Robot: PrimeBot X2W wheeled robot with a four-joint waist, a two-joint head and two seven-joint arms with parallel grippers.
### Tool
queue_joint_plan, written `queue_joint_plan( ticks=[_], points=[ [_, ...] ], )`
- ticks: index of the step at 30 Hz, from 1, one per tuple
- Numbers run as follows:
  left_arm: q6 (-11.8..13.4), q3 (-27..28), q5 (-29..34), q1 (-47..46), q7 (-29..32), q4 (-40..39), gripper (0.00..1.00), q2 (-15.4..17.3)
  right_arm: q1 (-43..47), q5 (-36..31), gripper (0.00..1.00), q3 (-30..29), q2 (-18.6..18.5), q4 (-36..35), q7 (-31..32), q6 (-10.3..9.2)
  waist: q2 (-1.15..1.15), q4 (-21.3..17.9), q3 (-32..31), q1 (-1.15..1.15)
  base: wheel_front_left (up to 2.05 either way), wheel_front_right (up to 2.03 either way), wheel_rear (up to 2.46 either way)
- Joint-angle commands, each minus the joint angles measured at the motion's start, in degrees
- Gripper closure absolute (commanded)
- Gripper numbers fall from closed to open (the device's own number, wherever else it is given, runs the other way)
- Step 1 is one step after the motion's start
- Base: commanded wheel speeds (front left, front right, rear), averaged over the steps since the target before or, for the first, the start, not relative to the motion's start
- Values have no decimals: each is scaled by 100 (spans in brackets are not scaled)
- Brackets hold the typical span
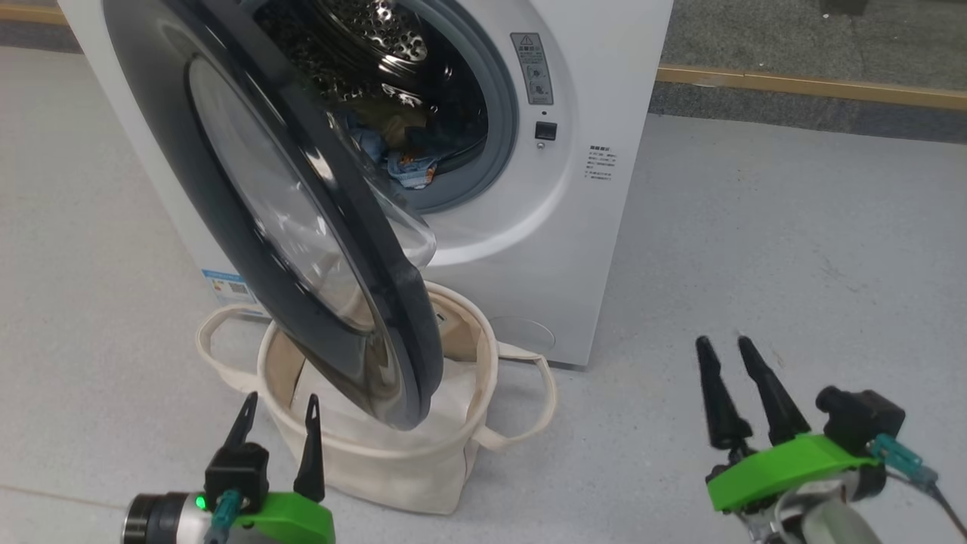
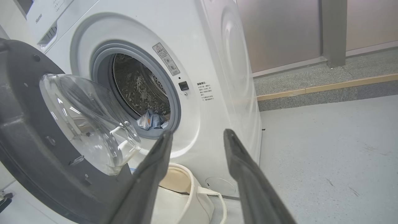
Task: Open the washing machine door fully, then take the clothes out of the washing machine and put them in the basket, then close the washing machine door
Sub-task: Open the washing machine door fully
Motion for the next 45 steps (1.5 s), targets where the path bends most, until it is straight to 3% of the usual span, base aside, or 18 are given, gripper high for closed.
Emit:
queue_joint_plan(
  ticks=[1,13,33,40,45],
  points=[
    [31,207,-55,-187,3,-209,0,155,21,-1,0,37,69,-124,-69,6,0,0,1,0,0,0,0],
    [94,156,-87,-217,50,-336,0,160,-2,-559,0,-517,334,285,-70,6,0,37,189,0,0,0,0],
    [142,107,-157,-346,-13,-342,0,160,-219,-501,0,-423,380,103,-70,6,0,72,360,0,0,0,0],
    [97,201,-58,-533,-208,-980,0,180,-247,-416,0,-431,380,69,-70,6,0,114,412,0,0,0,0],
    [127,326,132,-787,-232,-1882,0,128,-271,-373,0,-428,380,60,-70,6,0,132,419,0,0,0,0]
  ],
)
